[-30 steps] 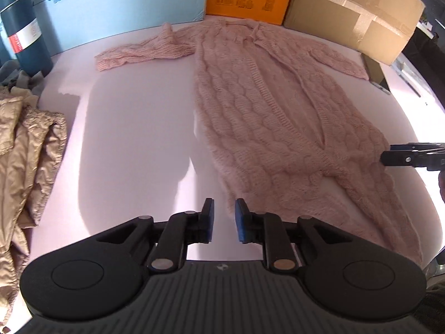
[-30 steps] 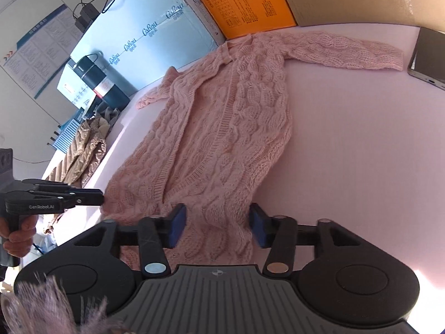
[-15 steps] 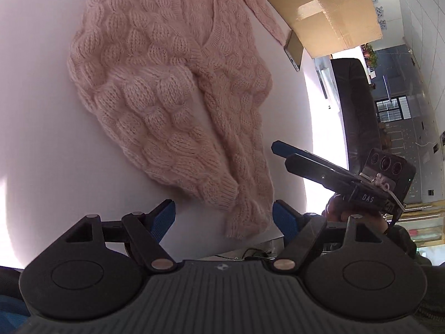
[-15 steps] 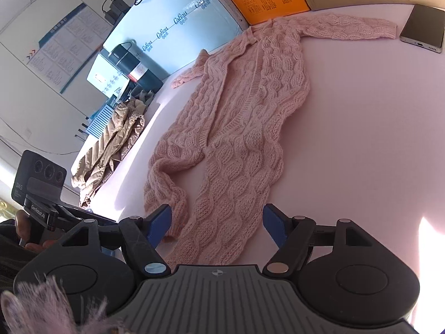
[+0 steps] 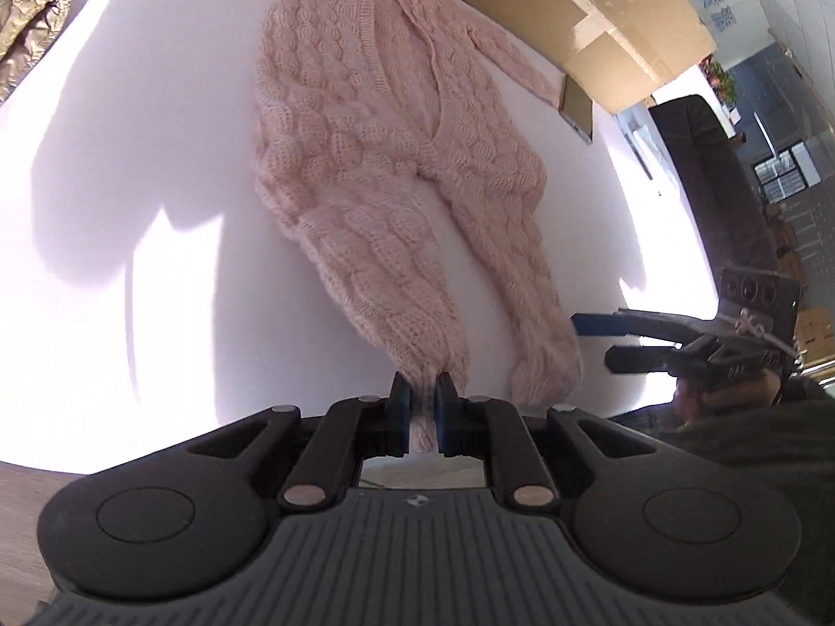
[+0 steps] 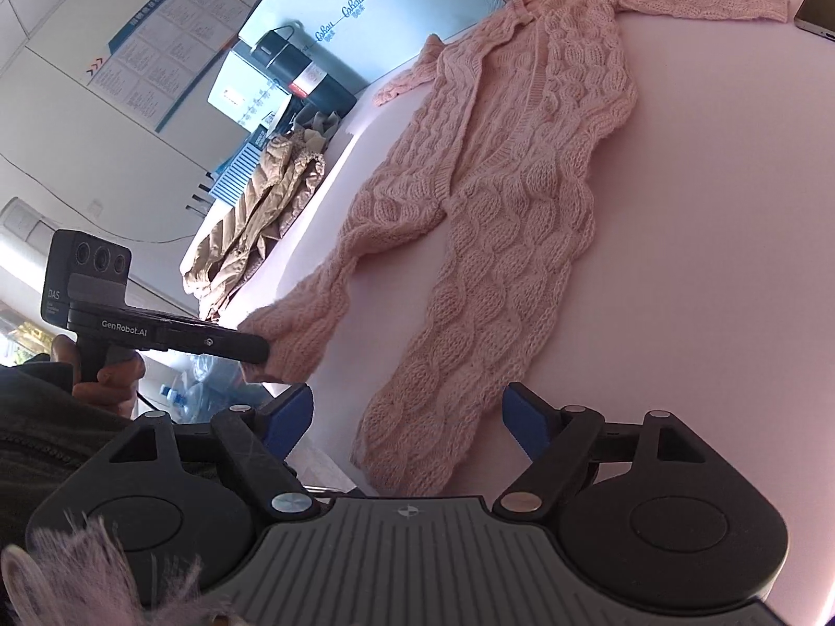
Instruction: Fold clothes
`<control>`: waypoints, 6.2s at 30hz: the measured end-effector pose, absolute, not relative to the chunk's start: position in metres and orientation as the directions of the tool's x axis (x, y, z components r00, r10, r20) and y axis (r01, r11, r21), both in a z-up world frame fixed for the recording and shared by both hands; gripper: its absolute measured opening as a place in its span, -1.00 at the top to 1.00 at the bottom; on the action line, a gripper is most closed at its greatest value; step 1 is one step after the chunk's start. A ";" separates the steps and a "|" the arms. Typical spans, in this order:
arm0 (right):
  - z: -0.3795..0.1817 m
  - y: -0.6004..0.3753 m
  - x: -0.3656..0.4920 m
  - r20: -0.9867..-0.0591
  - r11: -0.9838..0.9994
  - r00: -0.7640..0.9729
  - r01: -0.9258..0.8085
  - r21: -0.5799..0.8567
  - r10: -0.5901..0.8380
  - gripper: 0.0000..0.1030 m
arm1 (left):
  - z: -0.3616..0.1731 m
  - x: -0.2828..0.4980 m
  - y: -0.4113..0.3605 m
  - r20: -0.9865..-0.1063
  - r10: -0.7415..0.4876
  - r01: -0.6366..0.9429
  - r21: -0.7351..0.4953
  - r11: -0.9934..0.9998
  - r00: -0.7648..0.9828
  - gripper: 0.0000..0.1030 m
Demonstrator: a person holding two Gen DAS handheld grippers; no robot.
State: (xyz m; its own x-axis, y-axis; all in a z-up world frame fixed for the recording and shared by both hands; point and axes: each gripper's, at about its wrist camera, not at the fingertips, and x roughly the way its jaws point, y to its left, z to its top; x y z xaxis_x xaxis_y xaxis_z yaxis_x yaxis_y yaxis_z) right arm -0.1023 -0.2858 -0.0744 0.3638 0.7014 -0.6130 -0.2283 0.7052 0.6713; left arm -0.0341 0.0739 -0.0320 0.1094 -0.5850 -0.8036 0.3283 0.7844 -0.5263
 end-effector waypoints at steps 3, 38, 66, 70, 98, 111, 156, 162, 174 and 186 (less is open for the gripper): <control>-0.077 -0.287 -0.107 -0.617 0.700 0.347 -0.216 0.680 0.706 -0.56 | -0.040 -0.041 0.101 -0.851 -0.520 0.320 -0.472 0.822 0.081 0.83; -0.034 -0.346 -0.077 -0.563 0.639 0.350 -0.154 0.754 0.749 0.15 | -0.039 -0.064 0.132 -0.945 -0.327 0.523 -0.277 0.806 0.003 -0.08; 0.178 -0.342 0.113 -0.567 0.819 0.608 -0.517 0.249 0.556 -0.53 | 0.180 0.139 0.059 -0.587 -0.323 0.590 0.344 0.730 0.742 -0.65; 0.161 -0.347 0.120 -0.511 0.897 0.745 -0.418 0.142 0.428 -0.53 | 0.138 0.177 0.068 -0.545 -0.185 0.421 0.346 0.838 0.818 -0.65; -0.064 -0.223 0.257 -0.561 0.797 0.569 -0.470 0.379 0.602 -0.70 | -0.098 0.333 0.097 -0.753 -0.038 0.019 -0.035 0.999 0.657 0.68; -0.113 -0.179 0.312 -0.639 0.827 0.527 -0.411 0.385 0.559 -0.76 | -0.075 0.287 0.145 -0.720 0.137 -0.238 -0.040 0.970 0.680 0.07; -0.125 -0.406 0.107 -0.613 0.766 0.790 0.378 0.521 0.027 -0.99 | -0.089 0.233 -0.194 -0.750 -0.402 0.675 0.081 0.733 0.526 -0.60; -0.137 -0.418 0.118 -0.496 0.712 0.868 0.345 0.611 0.005 -1.00 | -0.099 0.234 -0.195 -0.773 -0.393 0.661 0.046 0.749 0.498 -0.66; -0.123 -0.418 0.112 -0.481 0.708 0.869 0.411 0.573 -0.115 0.92 | -0.093 0.236 -0.192 -0.763 -0.388 0.647 0.051 0.761 0.517 -0.79; -0.126 -0.413 0.126 -0.595 0.792 0.803 0.387 0.472 -0.038 -0.13 | -0.064 0.223 -0.122 -0.706 -0.312 0.527 0.103 0.843 0.636 -0.80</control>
